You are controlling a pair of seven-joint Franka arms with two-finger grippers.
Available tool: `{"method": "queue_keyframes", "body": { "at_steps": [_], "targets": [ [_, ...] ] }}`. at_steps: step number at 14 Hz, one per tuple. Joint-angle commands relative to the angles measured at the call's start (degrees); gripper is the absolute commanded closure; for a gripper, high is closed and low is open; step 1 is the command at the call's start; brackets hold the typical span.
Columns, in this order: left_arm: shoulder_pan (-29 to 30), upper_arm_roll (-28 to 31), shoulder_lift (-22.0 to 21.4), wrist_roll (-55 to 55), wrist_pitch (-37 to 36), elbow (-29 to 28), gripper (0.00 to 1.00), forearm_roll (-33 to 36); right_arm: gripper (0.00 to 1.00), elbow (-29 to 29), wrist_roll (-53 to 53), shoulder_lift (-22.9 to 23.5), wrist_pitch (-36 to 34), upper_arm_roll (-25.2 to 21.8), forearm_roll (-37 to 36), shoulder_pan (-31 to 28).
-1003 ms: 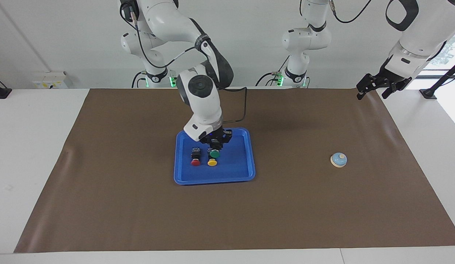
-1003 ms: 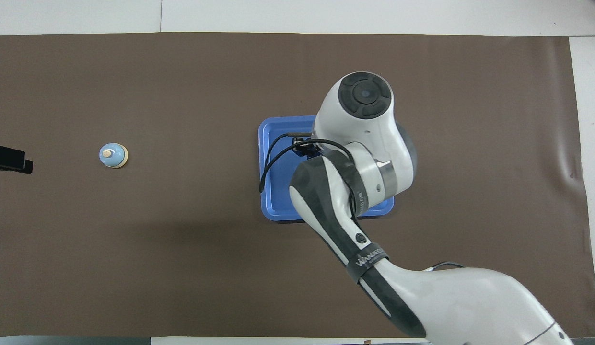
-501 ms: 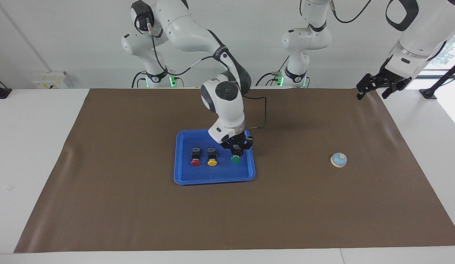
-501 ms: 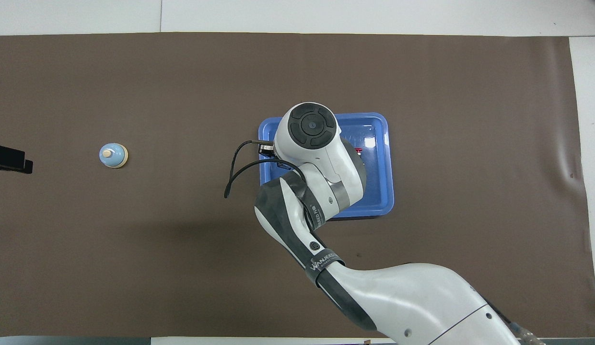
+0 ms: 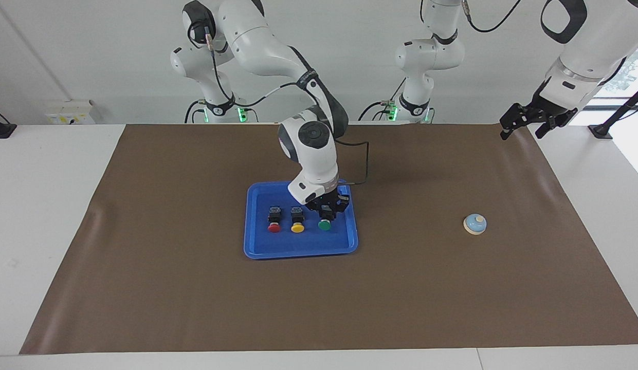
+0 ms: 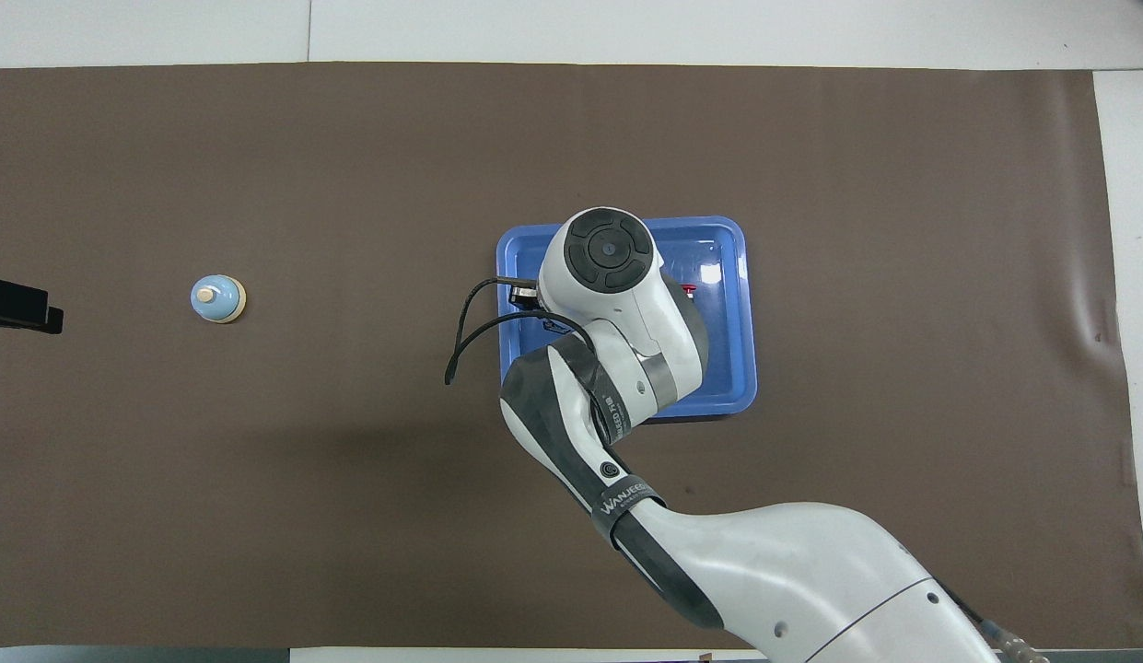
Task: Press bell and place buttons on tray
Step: 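Place the green button in the tray beside the yellow one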
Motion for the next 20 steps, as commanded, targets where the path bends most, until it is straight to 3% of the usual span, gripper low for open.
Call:
{"method": "queue_keyframes", "body": {
  "at_steps": [1,2,3,6,8,11,13,20],
  "targets": [
    [-0.3,0.1,-1.5,-0.7,-0.1,-1.4,0.0,-0.7,0.65,-4.9,-0.2,-2.4,4.5,0.2,1.4,-0.1],
    [-0.3,0.1,-1.4,-0.7,-0.1,-1.4,0.0,-0.8,0.61,-5.1,-0.1,-2.4,5.1,0.2,2.0,0.2],
    [-0.3,0.1,-1.4,-0.7,-0.1,-1.4,0.0,-0.8,0.49,-5.1,-0.1,-2.4,5.2,0.2,2.7,0.3],
    [-0.3,0.1,-1.4,-0.7,-0.1,-1.4,0.0,-0.8,0.3,-4.3,-0.1,-2.3,4.5,0.2,2.9,0.0],
    [-0.3,0.1,-1.4,-0.7,-0.1,-1.4,0.0,-0.7,0.28,-3.1,-0.2,-2.4,3.2,0.1,2.8,-0.2],
    [-0.3,0.1,-1.5,-0.7,-0.1,-1.4,0.0,-0.8,0.21,0.7,-1.1,-3.7,-5.0,-0.6,2.0,-1.8],
    [-0.3,0.1,-1.4,-0.7,-0.1,-1.4,0.0,-0.8,0.0,0.2,-4.9,-7.0,-10.5,-0.6,1.8,-5.0],
    [-0.3,0.1,-1.4,-0.7,-0.1,-1.4,0.0,-0.8,0.0,-1.1,-31.3,-18.2,-33.7,-0.9,-3.9,-21.9]
  ]
}}
